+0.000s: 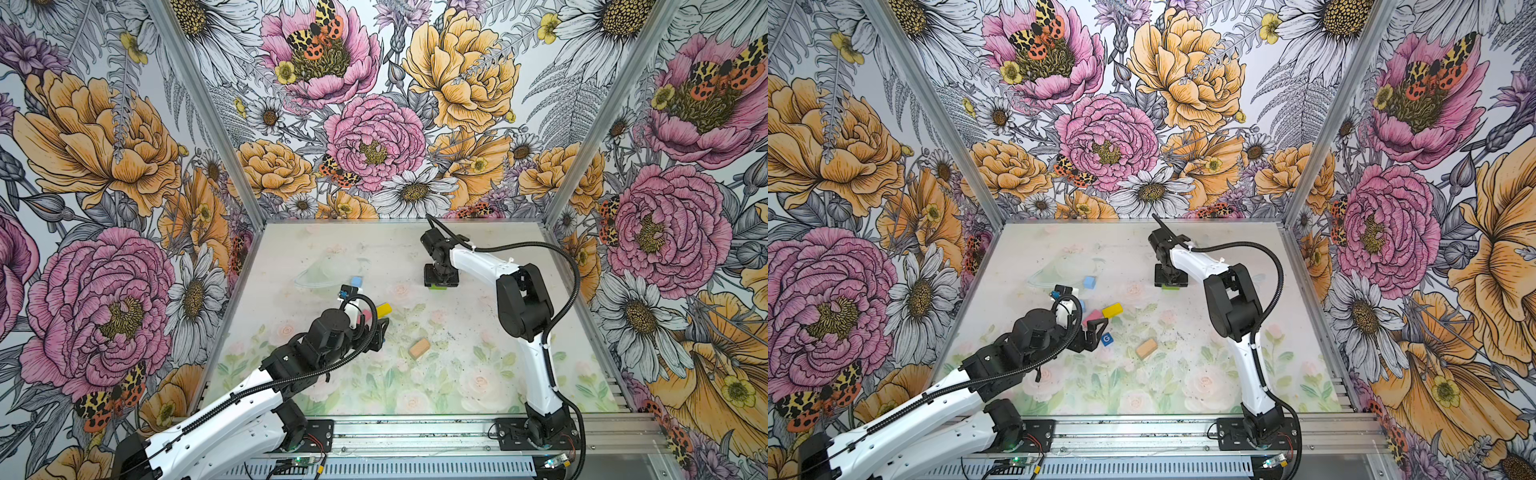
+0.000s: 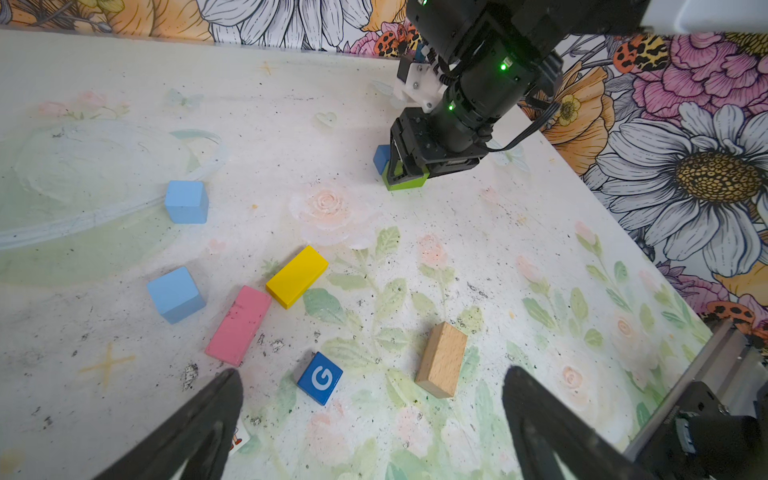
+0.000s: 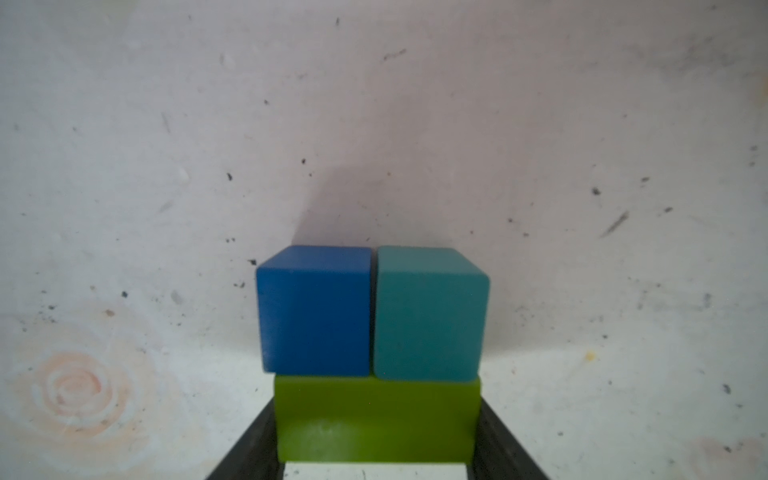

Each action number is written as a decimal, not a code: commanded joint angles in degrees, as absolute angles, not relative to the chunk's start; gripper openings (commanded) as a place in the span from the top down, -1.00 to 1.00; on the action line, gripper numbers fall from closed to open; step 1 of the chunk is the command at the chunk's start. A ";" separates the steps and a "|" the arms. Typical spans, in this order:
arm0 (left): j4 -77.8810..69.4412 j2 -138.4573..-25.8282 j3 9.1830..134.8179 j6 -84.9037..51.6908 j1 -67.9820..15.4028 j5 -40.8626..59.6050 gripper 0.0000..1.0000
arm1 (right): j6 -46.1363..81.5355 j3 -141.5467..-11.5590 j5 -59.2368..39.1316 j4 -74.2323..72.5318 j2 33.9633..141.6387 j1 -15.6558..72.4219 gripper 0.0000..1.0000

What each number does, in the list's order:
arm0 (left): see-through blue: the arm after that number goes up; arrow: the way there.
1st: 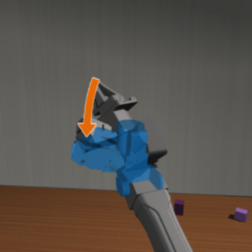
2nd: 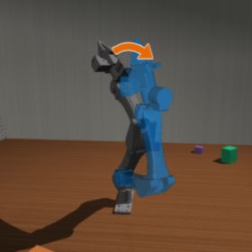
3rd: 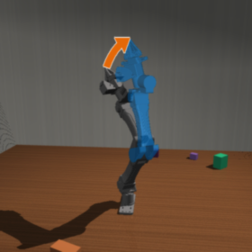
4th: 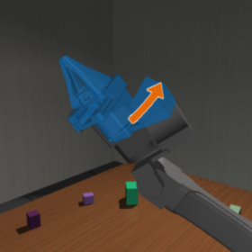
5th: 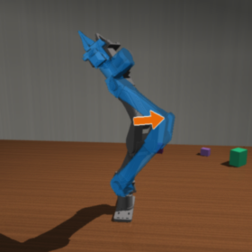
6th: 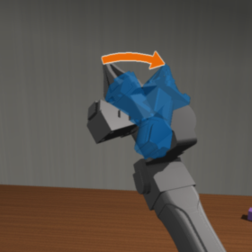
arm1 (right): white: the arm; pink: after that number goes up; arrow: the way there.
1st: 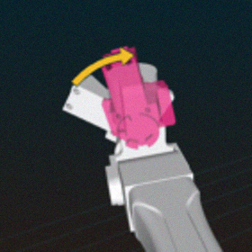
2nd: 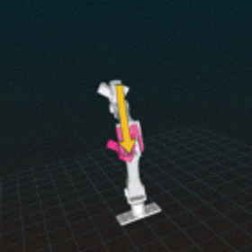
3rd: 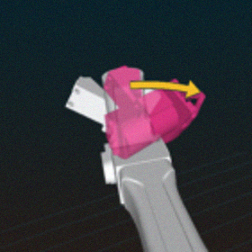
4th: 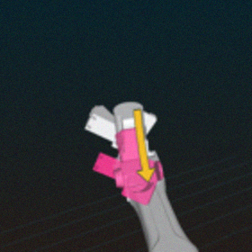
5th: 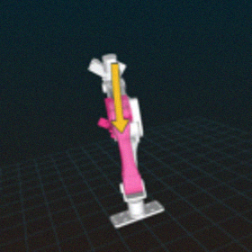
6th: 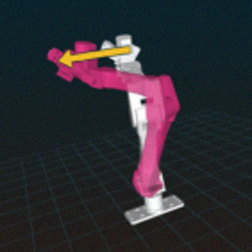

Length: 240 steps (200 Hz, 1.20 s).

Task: Build the wood block tower
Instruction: 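Press the green bar against the cubes' near side and open the right gripper, then raise the right gripper and draw it back toward the robot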

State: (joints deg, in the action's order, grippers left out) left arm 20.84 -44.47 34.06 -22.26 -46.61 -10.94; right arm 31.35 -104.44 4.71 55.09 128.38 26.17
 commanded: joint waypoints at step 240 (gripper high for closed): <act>28.05 -24.50 24.59 -40.74 -66.38 -25.09 -0.98 | 36.38 -63.94 1.61 57.00 63.92 31.09 -0.67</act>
State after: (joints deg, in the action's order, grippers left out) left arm 27.83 -23.16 24.49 -38.81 -64.71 -20.34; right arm 35.11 -65.56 1.67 57.69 66.00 30.48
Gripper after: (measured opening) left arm 0.988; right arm 0.837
